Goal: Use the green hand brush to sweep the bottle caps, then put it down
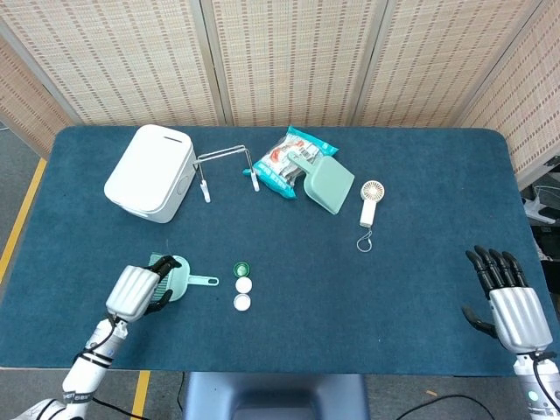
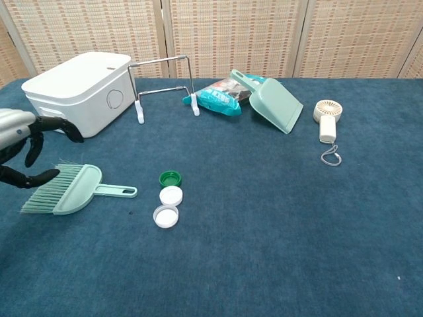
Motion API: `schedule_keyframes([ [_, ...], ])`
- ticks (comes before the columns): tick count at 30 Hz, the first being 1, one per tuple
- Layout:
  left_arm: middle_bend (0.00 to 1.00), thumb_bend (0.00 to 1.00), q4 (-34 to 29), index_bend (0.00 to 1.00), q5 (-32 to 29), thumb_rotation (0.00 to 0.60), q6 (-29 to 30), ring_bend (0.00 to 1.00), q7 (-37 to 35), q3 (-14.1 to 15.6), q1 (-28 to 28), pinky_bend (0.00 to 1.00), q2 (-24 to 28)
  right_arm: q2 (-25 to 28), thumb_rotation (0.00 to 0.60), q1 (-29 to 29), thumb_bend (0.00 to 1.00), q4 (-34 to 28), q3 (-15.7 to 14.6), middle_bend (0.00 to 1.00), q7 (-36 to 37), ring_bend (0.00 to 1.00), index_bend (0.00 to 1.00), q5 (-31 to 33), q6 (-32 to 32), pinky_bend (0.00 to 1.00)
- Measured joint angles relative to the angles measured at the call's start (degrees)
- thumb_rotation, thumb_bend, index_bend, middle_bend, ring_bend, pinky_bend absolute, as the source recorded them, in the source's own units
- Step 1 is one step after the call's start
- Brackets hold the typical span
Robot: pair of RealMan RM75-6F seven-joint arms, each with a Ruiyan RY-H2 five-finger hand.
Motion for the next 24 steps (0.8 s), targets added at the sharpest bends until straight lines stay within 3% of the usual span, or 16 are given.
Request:
schedule_keyframes([
  [15, 0.34, 0.34, 17.0, 0.31, -2.7, 0.6, -4.3, 0.71, 5.1, -0.2, -5.5, 0.89, -12.0, 0.6, 0.6, 0.2, 0.18, -0.4, 0.1, 0.02, 0.8, 0.0, 0.0, 1.2, -1.2, 0.0],
  [24, 0.35, 0.33, 20.7, 0.29, -2.2, 0.6, -4.2, 0.72, 5.1, 0.8, -7.3, 0.89, -15.8, 1.0, 0.6, 0.2, 0.18, -0.5, 0.2, 0.02, 1.5, 0.0, 0.0, 1.5, -1.4, 0.0],
])
